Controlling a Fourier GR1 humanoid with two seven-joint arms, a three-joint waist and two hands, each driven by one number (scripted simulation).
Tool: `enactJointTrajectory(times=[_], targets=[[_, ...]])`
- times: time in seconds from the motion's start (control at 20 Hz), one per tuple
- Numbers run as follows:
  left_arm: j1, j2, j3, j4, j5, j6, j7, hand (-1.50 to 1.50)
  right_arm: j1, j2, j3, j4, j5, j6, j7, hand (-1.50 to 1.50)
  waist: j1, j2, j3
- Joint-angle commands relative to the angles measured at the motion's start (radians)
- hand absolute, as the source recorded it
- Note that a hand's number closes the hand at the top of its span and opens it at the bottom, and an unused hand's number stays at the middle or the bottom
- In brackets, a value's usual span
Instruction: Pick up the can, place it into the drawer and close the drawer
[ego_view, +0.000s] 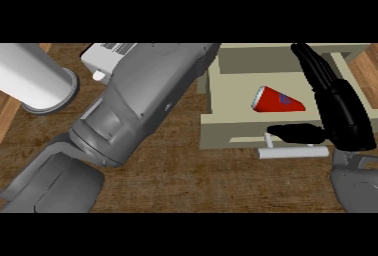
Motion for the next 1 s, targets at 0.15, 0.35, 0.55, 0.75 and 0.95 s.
enactJointTrajectory(times=[0.15,0.35,0.55,0.75,0.95], targets=[[0.016,0.015,0.015,-0.005,-0.006,-0.054,0.001,-1.50,-0.142,0.049,0.087,0.323,0.224,-0.130,-0.037,-1.50,0.047,-0.004,-0.001],[0.001,0.044,0.020,-0.022,-0.024,-0.036,0.040,-1.50,-0.194,0.071,0.062,0.481,0.246,-0.208,-0.106,-1.50,0.043,-0.012,-0.001],[0.060,0.104,0.028,-0.066,-0.027,-0.069,0.060,-1.50,-0.192,0.089,0.028,0.641,0.274,-0.359,-0.193,-1.50,0.053,-0.017,-0.001],[0.083,0.102,0.010,-0.098,-0.055,-0.060,0.074,-1.50,-0.342,0.119,-0.004,0.844,0.328,-0.435,-0.176,-1.50,0.064,-0.015,-0.001],[0.134,0.142,-0.001,-0.160,-0.063,-0.079,0.101,-1.50,-0.450,0.135,-0.049,0.970,0.373,-0.551,-0.139,-1.50,0.096,-0.018,-0.001]])
